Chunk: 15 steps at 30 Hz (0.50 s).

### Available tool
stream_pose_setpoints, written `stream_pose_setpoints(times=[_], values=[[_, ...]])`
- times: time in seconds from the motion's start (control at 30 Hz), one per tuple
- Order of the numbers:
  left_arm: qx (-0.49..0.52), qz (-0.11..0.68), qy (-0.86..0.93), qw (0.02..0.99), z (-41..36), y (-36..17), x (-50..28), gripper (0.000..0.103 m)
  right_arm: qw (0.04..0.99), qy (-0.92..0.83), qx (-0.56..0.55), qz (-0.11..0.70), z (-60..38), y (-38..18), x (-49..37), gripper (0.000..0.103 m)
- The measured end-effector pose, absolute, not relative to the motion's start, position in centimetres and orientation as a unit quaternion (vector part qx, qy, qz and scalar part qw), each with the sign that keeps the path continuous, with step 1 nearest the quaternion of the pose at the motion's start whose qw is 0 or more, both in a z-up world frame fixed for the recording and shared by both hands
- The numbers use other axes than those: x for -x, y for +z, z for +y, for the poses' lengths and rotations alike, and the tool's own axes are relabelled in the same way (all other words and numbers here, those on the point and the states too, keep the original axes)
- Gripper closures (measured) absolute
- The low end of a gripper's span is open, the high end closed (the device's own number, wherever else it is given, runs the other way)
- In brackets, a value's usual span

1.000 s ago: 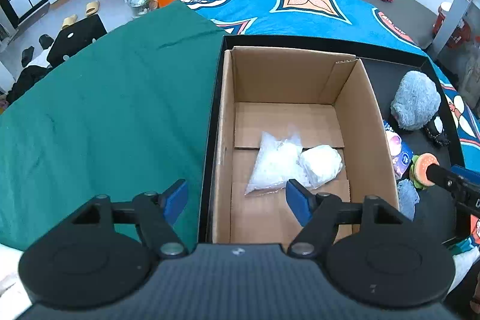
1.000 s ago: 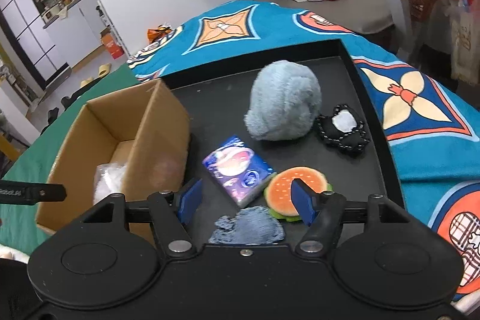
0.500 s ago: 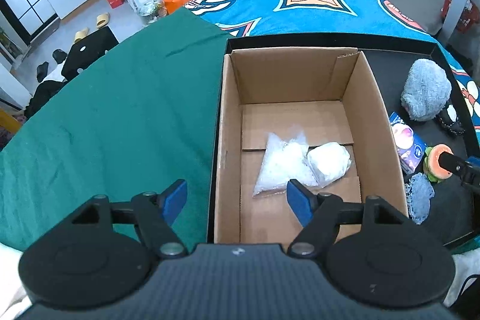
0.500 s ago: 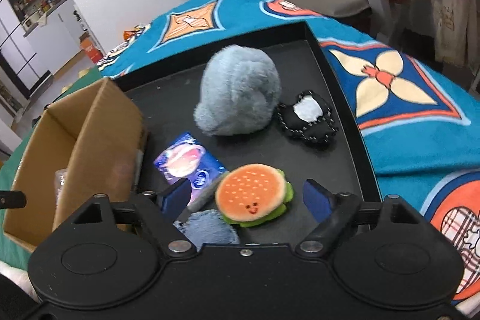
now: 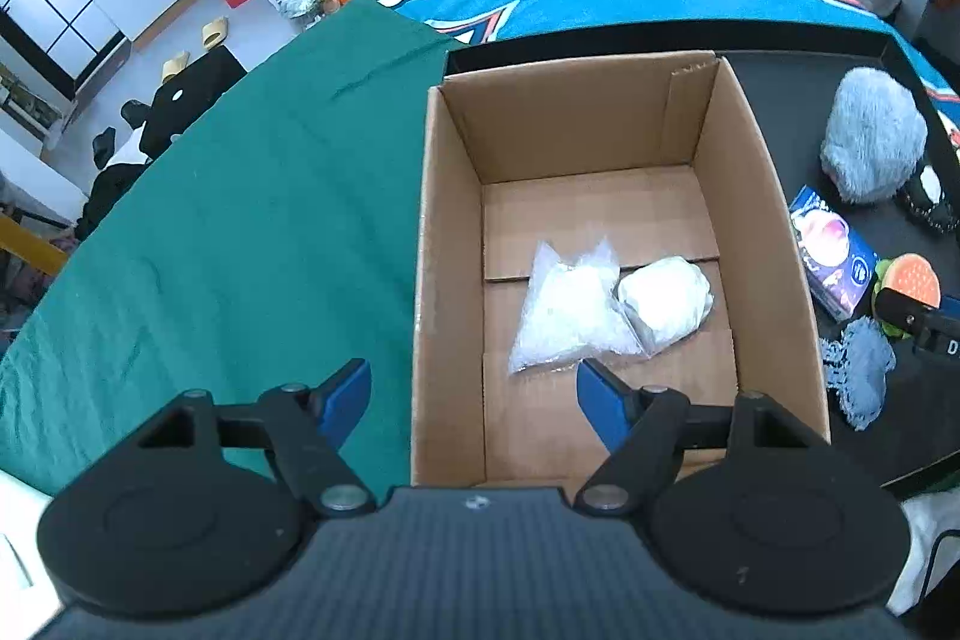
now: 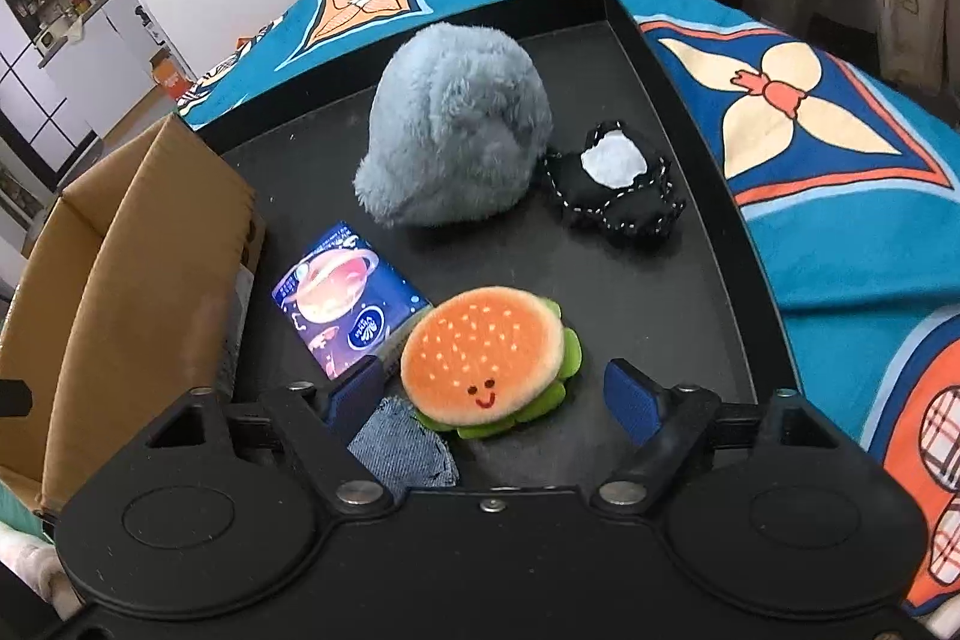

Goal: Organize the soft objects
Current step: 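Move the right gripper to the burger plush and grasp it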

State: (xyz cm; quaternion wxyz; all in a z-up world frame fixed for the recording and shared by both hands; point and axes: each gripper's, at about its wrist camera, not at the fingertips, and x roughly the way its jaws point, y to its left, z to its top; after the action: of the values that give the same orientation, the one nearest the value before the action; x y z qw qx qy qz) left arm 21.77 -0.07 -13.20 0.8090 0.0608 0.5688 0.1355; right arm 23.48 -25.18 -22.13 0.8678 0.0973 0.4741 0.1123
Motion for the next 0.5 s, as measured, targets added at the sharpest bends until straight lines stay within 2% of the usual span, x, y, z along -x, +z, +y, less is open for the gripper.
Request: stream_pose_setpoints(times=[0.03, 0.07, 0.17, 0.5], values=[[-0.063, 0.569, 0.137, 0.808, -0.2, -13.2, -21.8, 0.029, 0.871, 0.111, -0.087, 0.471, -25.1, -22.1, -23.4, 0.035], [-0.065, 0.57, 0.138, 0.807, -0.2, -13.2, -21.8, 0.029, 0.873, 0.111, -0.075, 0.468, -25.0, -22.0, -23.4, 0.049], [-0.067, 0.57, 0.142, 0.807, -0.4, -13.1, -21.8, 0.029, 0.874, 0.111, -0.077, 0.468, -25.2, -21.9, -23.3, 0.057], [-0.071, 0.554, 0.159, 0.814, -0.4, -12.4, -21.3, 0.029, 0.878, 0.104, -0.086, 0.459, -26.1, -20.8, -23.0, 0.058]])
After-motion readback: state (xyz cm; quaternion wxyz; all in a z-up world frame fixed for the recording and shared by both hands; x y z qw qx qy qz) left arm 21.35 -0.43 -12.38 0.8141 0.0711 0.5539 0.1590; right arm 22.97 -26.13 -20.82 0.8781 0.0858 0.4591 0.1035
